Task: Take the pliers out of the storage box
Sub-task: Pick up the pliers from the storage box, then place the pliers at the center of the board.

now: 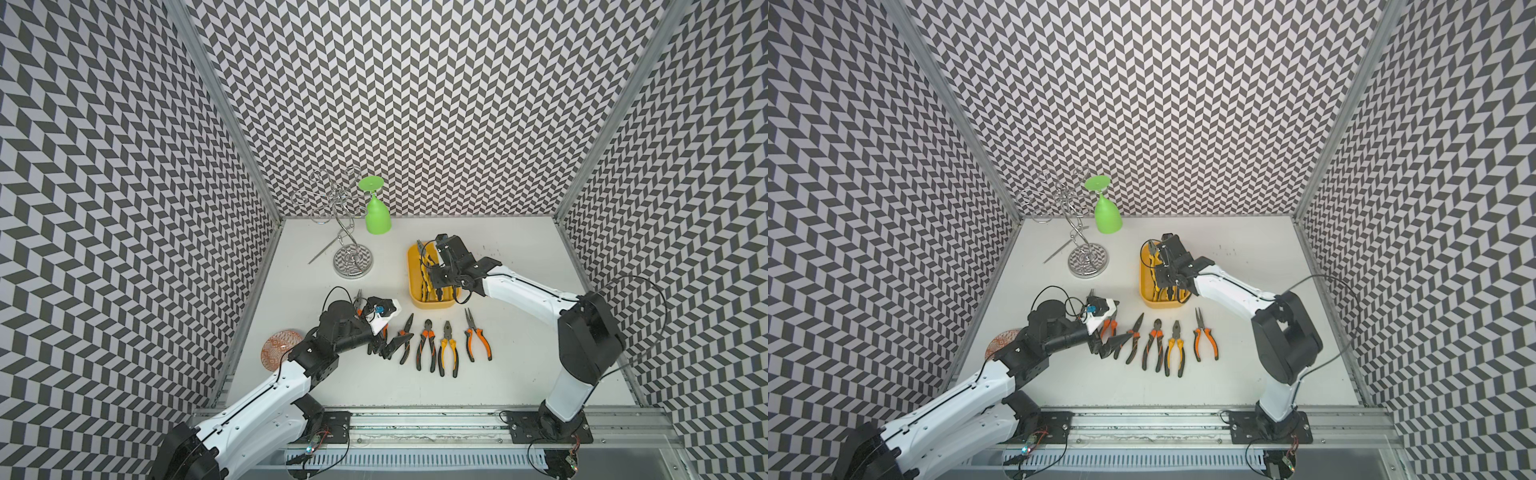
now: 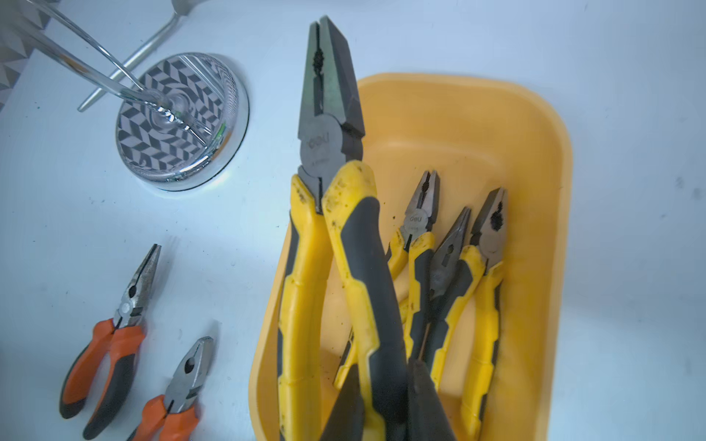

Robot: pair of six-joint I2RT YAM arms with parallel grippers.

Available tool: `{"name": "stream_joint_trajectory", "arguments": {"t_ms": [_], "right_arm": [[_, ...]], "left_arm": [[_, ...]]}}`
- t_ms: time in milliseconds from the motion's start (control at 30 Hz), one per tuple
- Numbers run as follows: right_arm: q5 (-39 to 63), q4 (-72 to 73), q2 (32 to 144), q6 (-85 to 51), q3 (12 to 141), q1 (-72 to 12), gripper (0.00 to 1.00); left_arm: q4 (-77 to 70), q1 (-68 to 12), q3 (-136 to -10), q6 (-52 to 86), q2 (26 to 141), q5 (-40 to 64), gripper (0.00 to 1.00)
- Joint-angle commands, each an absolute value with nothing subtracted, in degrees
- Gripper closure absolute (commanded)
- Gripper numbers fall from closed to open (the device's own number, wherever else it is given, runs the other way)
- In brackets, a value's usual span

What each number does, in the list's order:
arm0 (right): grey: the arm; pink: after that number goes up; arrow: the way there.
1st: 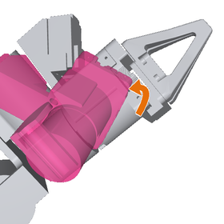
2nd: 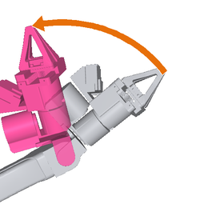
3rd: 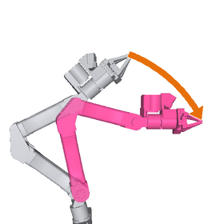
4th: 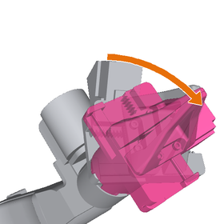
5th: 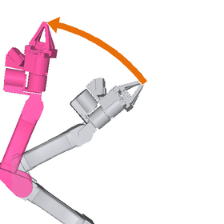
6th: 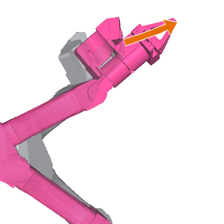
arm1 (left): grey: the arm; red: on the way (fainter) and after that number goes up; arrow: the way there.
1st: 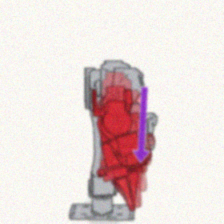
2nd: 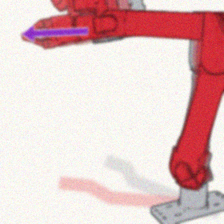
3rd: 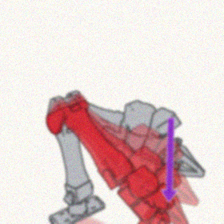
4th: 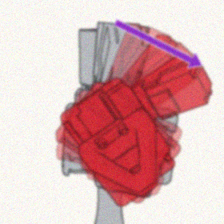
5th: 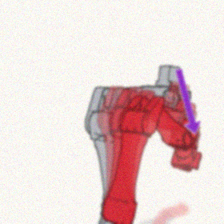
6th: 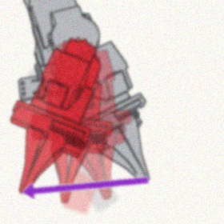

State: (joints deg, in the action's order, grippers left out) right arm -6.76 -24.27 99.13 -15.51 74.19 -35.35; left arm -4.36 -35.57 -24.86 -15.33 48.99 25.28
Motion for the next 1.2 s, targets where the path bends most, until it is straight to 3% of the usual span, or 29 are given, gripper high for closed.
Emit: {"name": "stream_joint_trajectory", "arguments": {"t_ms": [0,433,567,933,1167], "right_arm": [[-10.89,-18.94,92.84,-6.47,70.85,-34.01,1.0],[-6.48,-18.78,69.85,3.61,45.04,-15.83,1.0],[-8.68,-16.04,68.69,6.96,39.92,-13.65,1.0],[-2.68,-17.03,72.48,15.52,37.27,-13.6,1.0],[-5.78,-14.04,74.74,17.22,33.87,-13.62,1.0]], "left_arm": [[-6.65,-35.33,-26.15,-15.44,49.71,27.45,0.02],[-14.77,-35.6,-32.6,-12.96,62.45,33.1,0.02],[-15.84,-35.6,-34.83,-13.27,66.68,34.39,0.02],[-18.11,-35.02,-36.74,-14.01,71.85,35.06,0.02],[-17.4,-34.86,-37.52,-14.85,72.52,35.67,0.02]]}}
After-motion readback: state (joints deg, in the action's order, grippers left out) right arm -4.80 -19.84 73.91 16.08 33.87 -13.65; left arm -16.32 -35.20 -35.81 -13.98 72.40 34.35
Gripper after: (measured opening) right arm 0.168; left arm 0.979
